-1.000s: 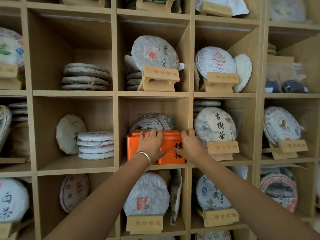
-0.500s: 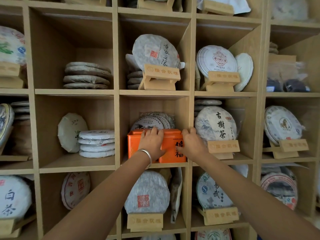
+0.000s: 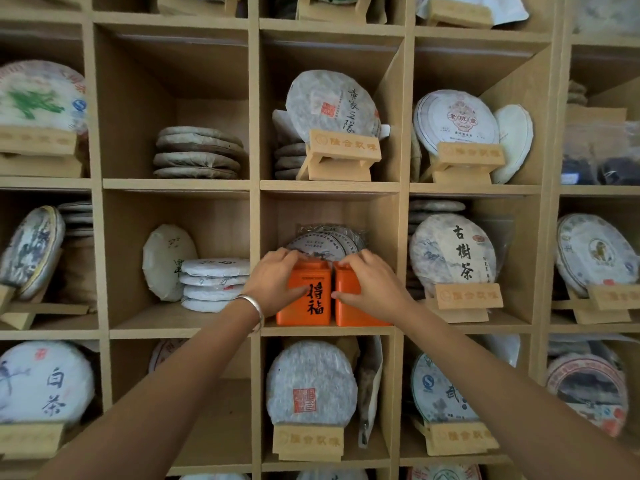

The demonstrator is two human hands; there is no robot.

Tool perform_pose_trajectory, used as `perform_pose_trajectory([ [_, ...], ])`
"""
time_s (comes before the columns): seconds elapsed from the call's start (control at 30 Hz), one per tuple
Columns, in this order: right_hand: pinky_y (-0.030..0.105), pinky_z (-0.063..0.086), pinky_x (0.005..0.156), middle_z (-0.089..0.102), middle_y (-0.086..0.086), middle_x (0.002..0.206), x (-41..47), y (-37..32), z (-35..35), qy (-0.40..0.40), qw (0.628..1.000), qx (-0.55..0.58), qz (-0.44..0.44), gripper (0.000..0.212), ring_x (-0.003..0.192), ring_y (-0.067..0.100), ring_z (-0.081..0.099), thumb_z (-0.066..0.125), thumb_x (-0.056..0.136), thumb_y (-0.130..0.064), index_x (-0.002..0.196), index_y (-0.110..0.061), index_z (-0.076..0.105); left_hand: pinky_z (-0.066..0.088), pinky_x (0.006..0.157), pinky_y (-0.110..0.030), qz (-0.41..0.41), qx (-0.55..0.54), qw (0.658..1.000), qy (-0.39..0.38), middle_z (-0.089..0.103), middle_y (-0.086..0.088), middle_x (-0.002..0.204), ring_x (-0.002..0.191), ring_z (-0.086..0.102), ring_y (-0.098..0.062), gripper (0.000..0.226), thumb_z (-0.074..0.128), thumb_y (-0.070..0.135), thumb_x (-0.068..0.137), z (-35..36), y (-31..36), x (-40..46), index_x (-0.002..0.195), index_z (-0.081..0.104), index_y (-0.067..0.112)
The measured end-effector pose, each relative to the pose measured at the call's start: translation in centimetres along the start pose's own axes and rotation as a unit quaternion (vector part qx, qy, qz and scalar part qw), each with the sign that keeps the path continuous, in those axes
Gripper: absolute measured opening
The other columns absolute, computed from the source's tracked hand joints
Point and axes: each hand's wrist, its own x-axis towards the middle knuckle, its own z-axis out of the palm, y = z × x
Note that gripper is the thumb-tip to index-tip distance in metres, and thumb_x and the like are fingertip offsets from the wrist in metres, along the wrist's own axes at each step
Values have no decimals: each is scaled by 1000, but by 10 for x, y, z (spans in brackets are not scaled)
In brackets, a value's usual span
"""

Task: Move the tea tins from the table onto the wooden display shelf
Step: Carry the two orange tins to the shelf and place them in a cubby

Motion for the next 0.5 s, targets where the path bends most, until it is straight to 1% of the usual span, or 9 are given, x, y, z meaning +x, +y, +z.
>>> perform_pose_trajectory([
  [0.1,37,35,103,50,-2,121,16,-13,9,5,999,-12,-30,53,120,19,42,68,79,-54,122,-28,51,40,96,-30,-10,7,999,-38,53,-2,125,115,48,-20,48,68,34,83,-9,-12,-8,126,50,22],
  [0.23,41,33,109,55,-2,123,32,-20,19,-15,999,11,-28,50,122,19,45,69,80,-47,123,-26,53,43,94,-32,1,26,999,-37,55,-3,122,114,50,-21,45,65,32,84,-10,-13,-8,125,50,21],
  [0.27,39,35,107,56,-2,122,34,-19,21,-26,999,12,-25,47,120,19,47,69,81,-46,121,-26,54,44,93,-32,1,31,999,-37,56,-3,121,113,50,-21,44,65,33,85,-10,-13,-8,125,50,22],
  [0.33,36,40,99,56,-3,118,36,-17,24,-45,999,22,-15,41,114,17,50,70,82,-43,117,-26,56,44,92,-32,0,36,999,-34,56,-2,119,112,50,-20,41,64,32,85,-9,-15,-7,123,52,22],
  [0.4,33,43,92,54,-6,112,37,-13,26,-51,997,53,-2,36,108,15,51,71,81,-39,112,-26,58,45,90,-32,1,27,999,-25,57,-2,116,110,51,-20,37,64,31,85,-7,-17,-7,120,54,22],
  [0.5,32,44,91,52,-8,107,39,-10,27,-47,996,76,1,31,104,13,51,72,82,-36,108,-26,60,46,88,-33,4,16,1000,-14,58,-1,111,106,52,-19,32,64,30,85,-7,-17,-6,115,56,23],
])
